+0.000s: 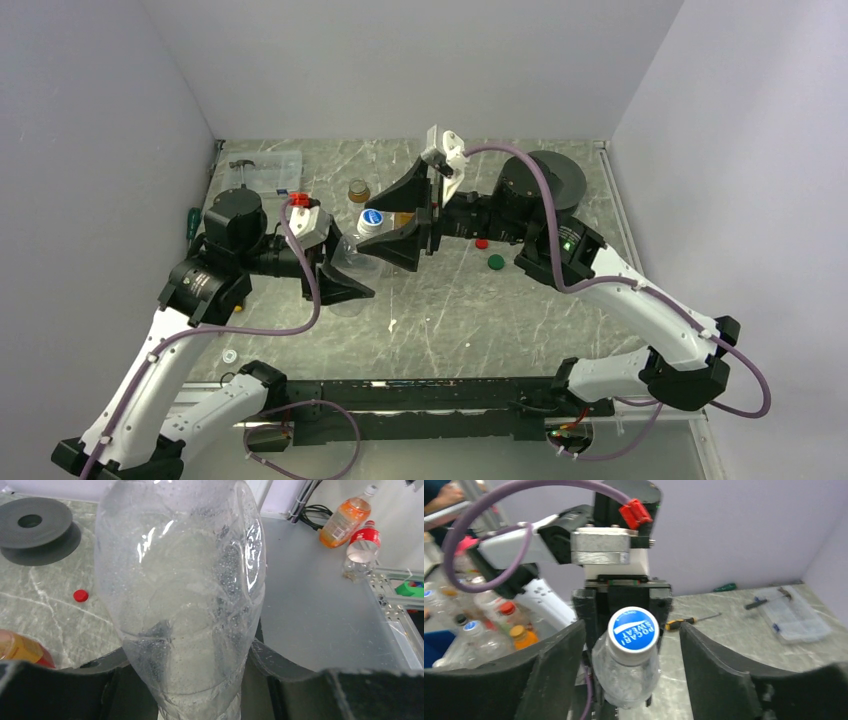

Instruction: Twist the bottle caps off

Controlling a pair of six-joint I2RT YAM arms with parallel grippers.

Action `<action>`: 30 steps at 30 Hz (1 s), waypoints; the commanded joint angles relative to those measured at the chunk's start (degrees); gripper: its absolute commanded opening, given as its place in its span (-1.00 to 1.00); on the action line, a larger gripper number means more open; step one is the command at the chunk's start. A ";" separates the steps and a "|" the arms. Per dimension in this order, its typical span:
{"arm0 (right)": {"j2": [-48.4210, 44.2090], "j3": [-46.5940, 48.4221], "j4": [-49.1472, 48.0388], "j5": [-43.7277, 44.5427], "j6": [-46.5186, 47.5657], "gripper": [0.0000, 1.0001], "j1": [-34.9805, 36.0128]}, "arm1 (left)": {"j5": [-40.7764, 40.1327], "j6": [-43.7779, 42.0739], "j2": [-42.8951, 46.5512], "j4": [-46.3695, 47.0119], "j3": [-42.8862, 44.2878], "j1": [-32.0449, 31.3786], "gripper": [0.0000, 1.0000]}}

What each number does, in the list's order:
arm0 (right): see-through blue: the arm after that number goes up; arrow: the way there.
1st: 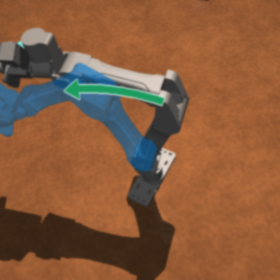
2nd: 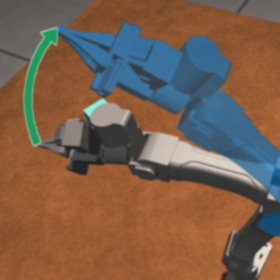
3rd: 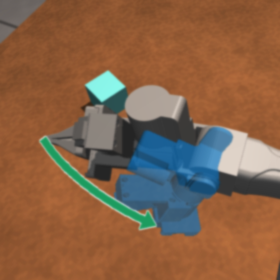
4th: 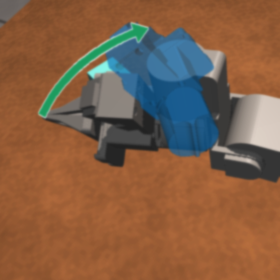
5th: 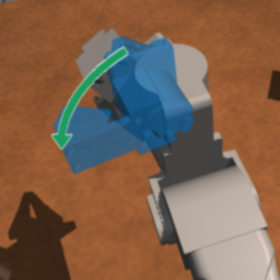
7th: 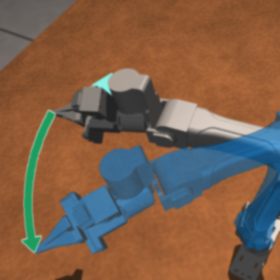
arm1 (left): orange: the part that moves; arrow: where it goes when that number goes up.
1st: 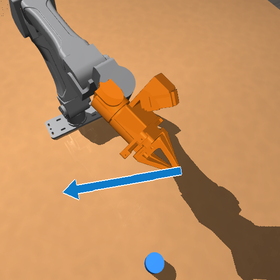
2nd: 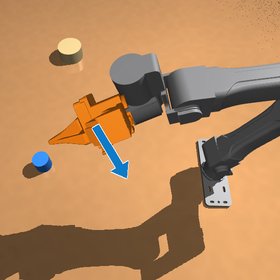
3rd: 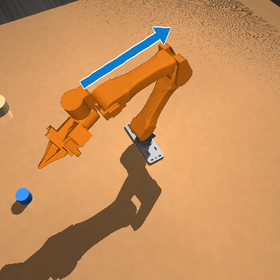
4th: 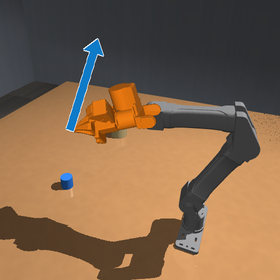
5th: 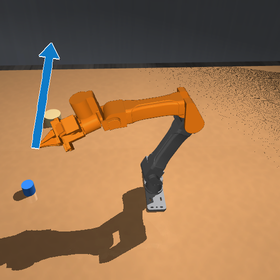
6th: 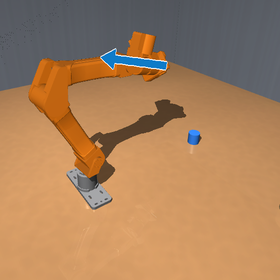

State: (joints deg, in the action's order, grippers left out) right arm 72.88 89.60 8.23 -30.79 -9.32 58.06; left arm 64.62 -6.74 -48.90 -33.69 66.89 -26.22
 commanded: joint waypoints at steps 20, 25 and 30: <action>7.15 11.86 12.54 34.04 -13.33 0.55 1.15 | -20.84 -8.56 1.15 -0.85 -0.74 0.47 -1.00; 9.08 13.91 12.62 33.89 -13.66 0.21 1.52 | -21.23 -8.75 1.12 -1.32 -0.91 0.47 -1.00; 9.81 14.97 12.82 33.53 -13.84 -0.32 1.87 | -21.87 -8.52 1.00 -1.17 -1.05 0.47 -1.00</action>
State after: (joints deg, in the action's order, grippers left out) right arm 82.52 101.62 20.64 0.95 -23.18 60.20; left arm 41.82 -14.04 -48.40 -36.51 65.73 -25.69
